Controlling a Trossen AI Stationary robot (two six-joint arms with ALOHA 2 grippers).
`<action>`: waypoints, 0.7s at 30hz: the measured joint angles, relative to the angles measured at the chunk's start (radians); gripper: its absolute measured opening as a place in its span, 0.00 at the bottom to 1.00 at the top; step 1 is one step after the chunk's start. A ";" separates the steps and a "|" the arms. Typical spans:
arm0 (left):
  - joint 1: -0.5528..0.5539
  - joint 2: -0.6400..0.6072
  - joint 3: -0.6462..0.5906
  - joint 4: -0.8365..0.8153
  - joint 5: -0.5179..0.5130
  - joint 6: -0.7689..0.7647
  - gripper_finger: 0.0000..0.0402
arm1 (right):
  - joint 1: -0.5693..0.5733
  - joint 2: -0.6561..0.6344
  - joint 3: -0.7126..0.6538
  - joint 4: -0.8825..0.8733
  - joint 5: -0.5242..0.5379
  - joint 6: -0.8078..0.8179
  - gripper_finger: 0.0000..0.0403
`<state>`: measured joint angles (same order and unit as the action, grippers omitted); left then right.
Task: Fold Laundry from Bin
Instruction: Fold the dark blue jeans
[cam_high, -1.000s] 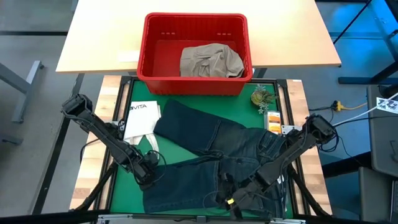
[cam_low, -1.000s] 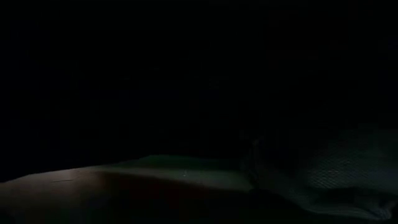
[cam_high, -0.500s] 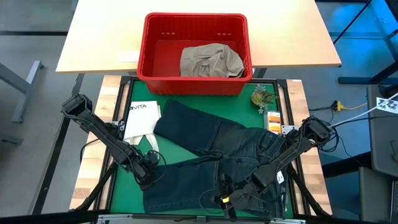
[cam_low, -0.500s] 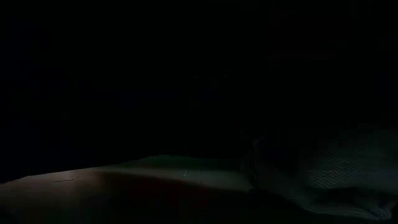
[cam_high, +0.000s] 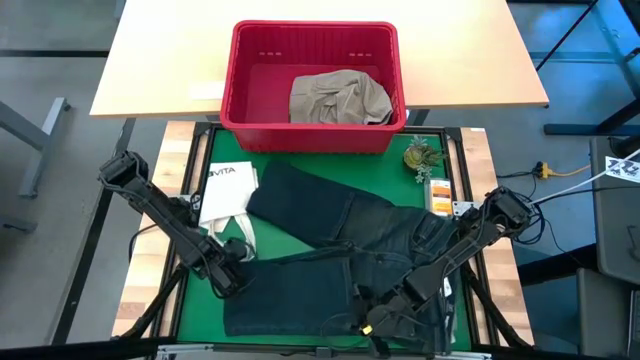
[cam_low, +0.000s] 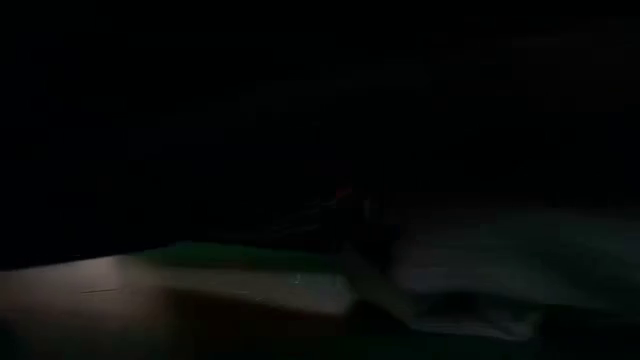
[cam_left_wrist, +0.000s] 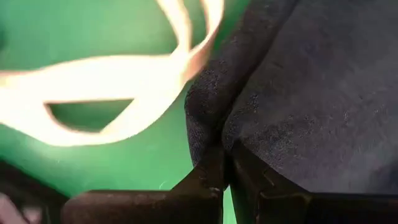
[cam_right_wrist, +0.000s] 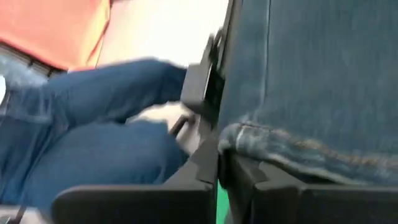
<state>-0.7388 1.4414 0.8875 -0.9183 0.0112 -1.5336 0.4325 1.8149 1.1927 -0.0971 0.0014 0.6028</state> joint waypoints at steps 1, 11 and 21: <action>-0.005 0.000 0.000 -0.009 0.003 -0.023 0.01 | 0.000 0.000 0.000 -0.019 -0.014 0.000 0.07; -0.030 0.000 0.000 -0.010 0.008 -0.061 0.05 | -0.010 0.000 0.000 -0.105 0.068 -0.002 0.05; -0.030 0.000 0.000 -0.005 0.007 -0.054 0.22 | -0.016 0.000 0.000 -0.106 -0.033 -0.006 0.15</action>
<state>-0.7685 1.4414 0.8875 -0.9234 0.0178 -1.5872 0.4165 1.8149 1.1927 -0.2031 -0.0319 0.5968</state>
